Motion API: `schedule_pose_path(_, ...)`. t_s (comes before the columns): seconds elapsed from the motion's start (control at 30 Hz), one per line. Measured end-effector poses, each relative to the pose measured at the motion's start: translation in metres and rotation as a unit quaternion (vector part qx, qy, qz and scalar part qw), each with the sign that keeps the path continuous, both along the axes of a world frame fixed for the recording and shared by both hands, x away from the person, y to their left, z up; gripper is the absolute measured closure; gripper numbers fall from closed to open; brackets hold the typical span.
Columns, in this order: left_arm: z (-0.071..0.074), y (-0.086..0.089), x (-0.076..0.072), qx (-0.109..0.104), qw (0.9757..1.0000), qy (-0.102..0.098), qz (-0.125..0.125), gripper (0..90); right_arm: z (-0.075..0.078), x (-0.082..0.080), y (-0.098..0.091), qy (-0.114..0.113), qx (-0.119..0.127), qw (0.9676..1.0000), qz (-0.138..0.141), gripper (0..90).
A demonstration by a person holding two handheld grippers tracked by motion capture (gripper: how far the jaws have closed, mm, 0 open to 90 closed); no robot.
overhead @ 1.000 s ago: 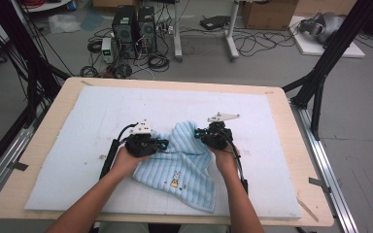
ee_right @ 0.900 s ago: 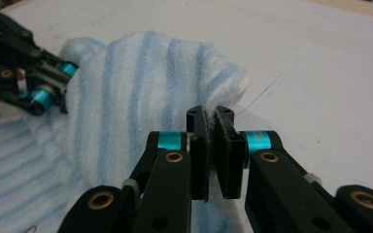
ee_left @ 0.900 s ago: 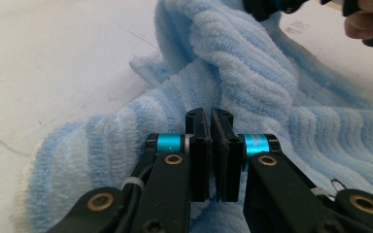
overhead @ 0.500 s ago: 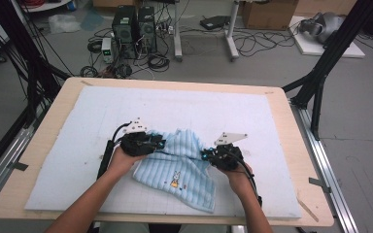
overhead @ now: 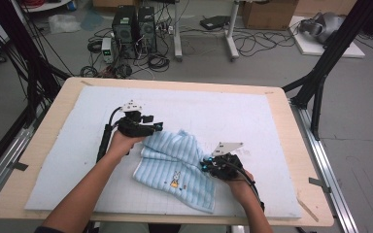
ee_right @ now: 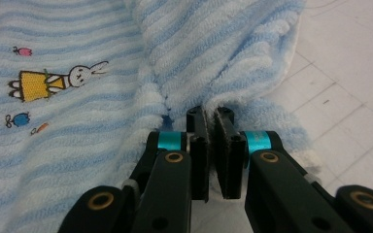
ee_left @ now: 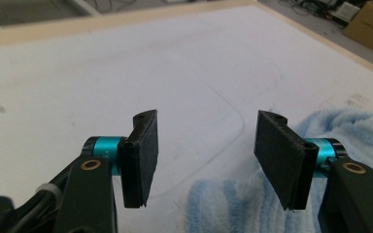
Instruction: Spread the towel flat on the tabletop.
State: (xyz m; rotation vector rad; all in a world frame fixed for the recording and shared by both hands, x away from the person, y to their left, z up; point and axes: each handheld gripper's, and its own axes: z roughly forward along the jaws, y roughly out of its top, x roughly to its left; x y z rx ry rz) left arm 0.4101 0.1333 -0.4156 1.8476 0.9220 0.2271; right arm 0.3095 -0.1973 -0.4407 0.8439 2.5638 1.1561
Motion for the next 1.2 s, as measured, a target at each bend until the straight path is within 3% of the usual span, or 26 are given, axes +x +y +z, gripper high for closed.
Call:
schedule_pose_path(0.07,-0.007,-0.004,0.0,0.002,0.9993,0.027,-0.027,43.6,0.0,0.0,-0.001,0.0,0.001,1.0,-0.002,85.5)
schedule_pose_path(0.1,-0.01,-0.006,-0.002,0.005,0.9983,0.031,-0.049,49.1,0.0,0.0,-0.001,0.0,0.002,1.0,-0.002,85.4)
schedule_pose_path(0.17,-0.013,-0.008,-0.004,0.021,0.9966,0.037,-0.071,67.9,0.0,0.0,-0.002,-0.001,0.002,1.0,-0.002,85.4)
schedule_pose_path(0.2,-0.015,-0.007,-0.004,0.023,0.996,0.043,-0.075,77.8,0.001,-0.001,-0.003,-0.002,0.0,1.0,-0.004,85.4)
schedule_pose_path(0.27,-0.017,-0.003,-0.006,0.023,0.996,0.047,-0.072,83.6,0.003,-0.003,-0.006,-0.009,-0.007,0.9998,-0.013,85.5)
schedule_pose_path(0.33,-0.016,0.005,-0.008,0.014,0.9964,0.047,-0.069,84.9,0.004,-0.005,-0.012,-0.02,-0.013,0.9994,-0.027,85.6)
schedule_pose_path(0.43,-0.009,0.014,-0.015,-0.011,0.9978,0.031,-0.057,85.1,0.006,-0.008,-0.021,-0.016,-0.01,0.9992,-0.036,85.6)
schedule_pose_path(0.57,-0.009,0.016,-0.031,0.007,0.9961,0.031,-0.083,85.0,0.004,-0.017,-0.017,-0.01,-0.043,0.9988,-0.02,85.5)
schedule_pose_path(0.7,-0.014,0.019,-0.044,0.009,0.9957,0.027,-0.089,84.9,0.006,-0.02,-0.021,-0.004,-0.04,0.9989,-0.024,81.0)
schedule_pose_path(0.73,-0.015,0.02,-0.046,0.012,0.9956,0.026,-0.089,84.9,0.008,-0.018,-0.022,-0.005,-0.037,0.9989,-0.027,76.0)
schedule_pose_path(0.87,-0.018,0.02,-0.05,0.013,0.9956,0.023,-0.09,84.6,0.022,-0.006,-0.026,-0.019,0.023,0.9981,-0.055,64.6)
schedule_pose_path(1.0,-0.019,0.018,-0.051,0.012,0.9956,0.023,-0.09,84.3,0.043,0.017,-0.023,-0.047,0.08,0.9915,-0.091,56.7)
schedule_pose_path(1.1,-0.019,0.018,-0.052,0.012,0.9956,0.022,-0.09,84.1,0.051,0.038,-0.015,-0.06,0.085,0.9881,-0.113,55.7)
schedule_pose_path(1.2,-0.019,0.018,-0.052,0.013,0.9955,0.021,-0.092,83.8,0.047,0.062,-0.001,-0.049,0.064,0.9892,-0.122,55.4)
